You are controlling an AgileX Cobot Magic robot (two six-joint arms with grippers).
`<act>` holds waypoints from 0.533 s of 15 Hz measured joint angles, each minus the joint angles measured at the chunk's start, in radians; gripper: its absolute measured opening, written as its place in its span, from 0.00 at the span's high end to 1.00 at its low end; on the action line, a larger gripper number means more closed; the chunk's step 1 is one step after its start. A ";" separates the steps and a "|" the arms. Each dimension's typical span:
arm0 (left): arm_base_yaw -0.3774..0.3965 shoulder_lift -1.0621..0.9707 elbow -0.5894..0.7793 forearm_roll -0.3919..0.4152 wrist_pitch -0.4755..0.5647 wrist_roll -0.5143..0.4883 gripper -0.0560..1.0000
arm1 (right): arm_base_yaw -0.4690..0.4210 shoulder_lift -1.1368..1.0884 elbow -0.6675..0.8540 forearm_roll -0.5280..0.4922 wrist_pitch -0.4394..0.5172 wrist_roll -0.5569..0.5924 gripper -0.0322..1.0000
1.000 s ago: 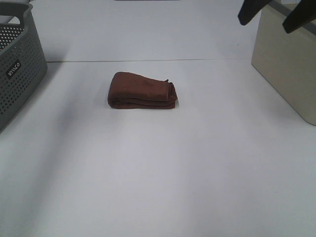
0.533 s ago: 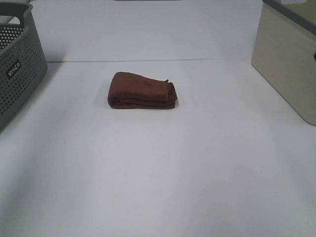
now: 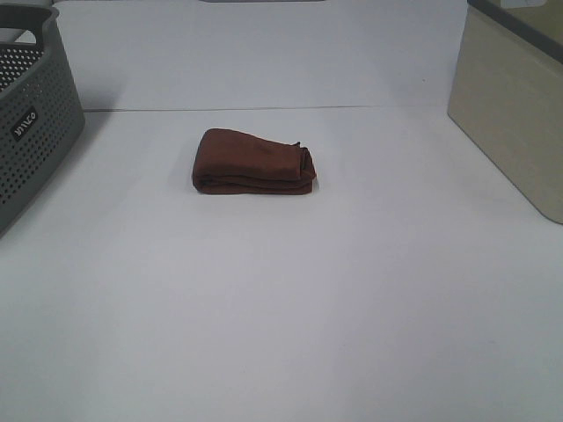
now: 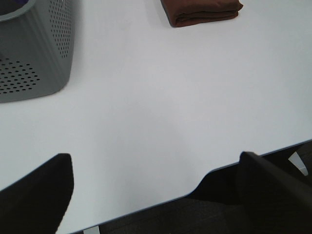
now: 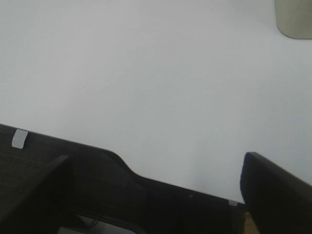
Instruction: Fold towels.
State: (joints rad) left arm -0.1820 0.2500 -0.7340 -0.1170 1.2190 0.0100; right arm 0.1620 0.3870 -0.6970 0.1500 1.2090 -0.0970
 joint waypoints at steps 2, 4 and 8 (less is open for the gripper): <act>0.000 -0.123 0.076 -0.001 0.000 0.048 0.14 | 0.000 -0.092 0.065 -0.008 -0.015 0.000 0.13; 0.000 -0.180 0.143 -0.011 -0.014 0.065 0.14 | 0.000 -0.152 0.118 -0.021 -0.032 -0.006 0.13; 0.000 -0.188 0.218 -0.040 -0.131 0.111 0.14 | 0.000 -0.169 0.156 -0.050 -0.070 -0.020 0.13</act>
State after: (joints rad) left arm -0.1820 0.0620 -0.5160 -0.1570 1.0880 0.1210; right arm 0.1620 0.2180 -0.5410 0.1000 1.1390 -0.1170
